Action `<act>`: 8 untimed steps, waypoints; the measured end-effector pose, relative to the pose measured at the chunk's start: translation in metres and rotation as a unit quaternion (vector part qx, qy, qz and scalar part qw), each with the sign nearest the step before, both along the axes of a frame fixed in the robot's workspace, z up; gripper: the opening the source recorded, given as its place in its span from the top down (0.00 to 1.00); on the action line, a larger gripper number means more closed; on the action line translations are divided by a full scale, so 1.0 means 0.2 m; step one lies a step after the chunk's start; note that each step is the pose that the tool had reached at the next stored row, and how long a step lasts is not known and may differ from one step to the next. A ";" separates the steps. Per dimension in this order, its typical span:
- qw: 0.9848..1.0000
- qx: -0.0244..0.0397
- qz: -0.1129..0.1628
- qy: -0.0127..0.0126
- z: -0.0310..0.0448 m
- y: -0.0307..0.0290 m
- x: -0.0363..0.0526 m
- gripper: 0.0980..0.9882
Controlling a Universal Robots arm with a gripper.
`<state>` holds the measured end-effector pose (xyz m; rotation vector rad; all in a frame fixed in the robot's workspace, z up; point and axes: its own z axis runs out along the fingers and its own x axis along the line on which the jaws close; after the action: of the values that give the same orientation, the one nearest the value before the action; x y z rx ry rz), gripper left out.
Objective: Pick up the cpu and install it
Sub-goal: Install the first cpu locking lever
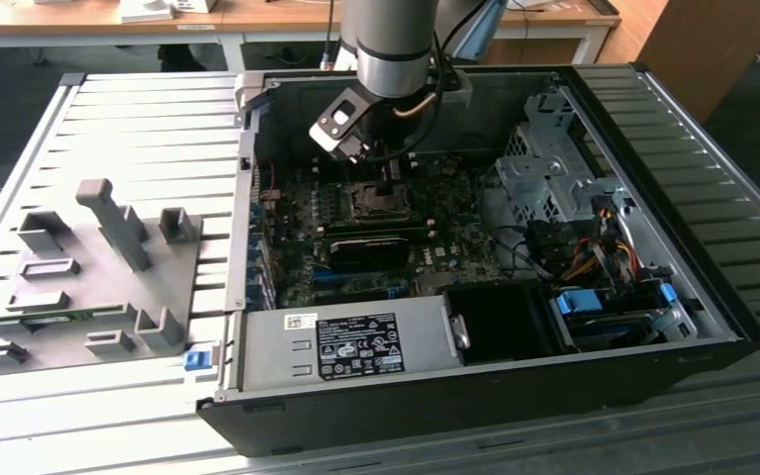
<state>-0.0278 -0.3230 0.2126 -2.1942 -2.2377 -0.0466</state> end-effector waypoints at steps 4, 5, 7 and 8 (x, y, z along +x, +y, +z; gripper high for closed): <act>1.000 0.000 0.000 0.000 0.004 0.000 0.000 0.99; 1.000 0.000 0.000 0.000 0.004 0.000 0.000 0.99; 1.000 0.000 0.000 0.000 0.007 0.000 0.000 0.99; 1.000 0.000 0.000 0.000 0.007 0.000 0.000 0.99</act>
<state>-0.0277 -0.3230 0.2141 -2.1942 -2.2377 -0.0466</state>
